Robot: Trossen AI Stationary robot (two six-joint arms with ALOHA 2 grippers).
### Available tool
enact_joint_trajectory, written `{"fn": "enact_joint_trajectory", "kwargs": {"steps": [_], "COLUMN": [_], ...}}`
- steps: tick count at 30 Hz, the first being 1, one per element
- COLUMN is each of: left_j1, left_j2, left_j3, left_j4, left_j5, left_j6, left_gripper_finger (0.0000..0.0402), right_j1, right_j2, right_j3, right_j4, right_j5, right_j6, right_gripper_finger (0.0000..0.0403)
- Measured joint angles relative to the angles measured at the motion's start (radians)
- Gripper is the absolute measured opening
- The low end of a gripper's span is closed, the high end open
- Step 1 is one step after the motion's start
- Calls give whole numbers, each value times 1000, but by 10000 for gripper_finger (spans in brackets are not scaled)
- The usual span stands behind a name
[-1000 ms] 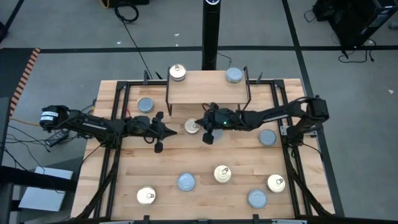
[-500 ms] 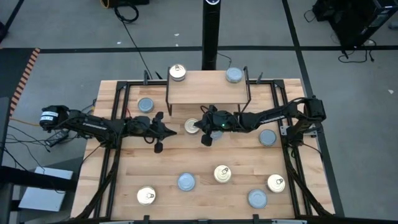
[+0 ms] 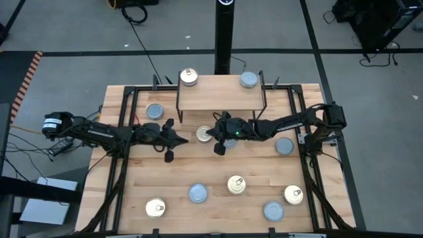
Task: Stack canned seafood by type on shelf
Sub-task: Put the blue pink tuna can on the shelf
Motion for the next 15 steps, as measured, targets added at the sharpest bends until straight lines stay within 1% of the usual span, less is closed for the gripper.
{"fn": "enact_joint_trajectory", "kwargs": {"steps": [4,10,15], "left_j1": [0,0,0], "left_j2": [0,8,70], "left_j3": [17,49,127], "left_j4": [-45,-66,-171], "left_j5": [1,0,-16], "left_j6": [24,43,28], "left_gripper_finger": [1,1,1], "right_j1": [25,51,57], "right_j2": [-11,-18,-18], "right_j3": [5,5,5], "right_j4": [1,-73,-120], "right_j5": [0,0,0], "right_j6": [-26,-52,-46], "right_gripper_finger": [21,13,19]}}
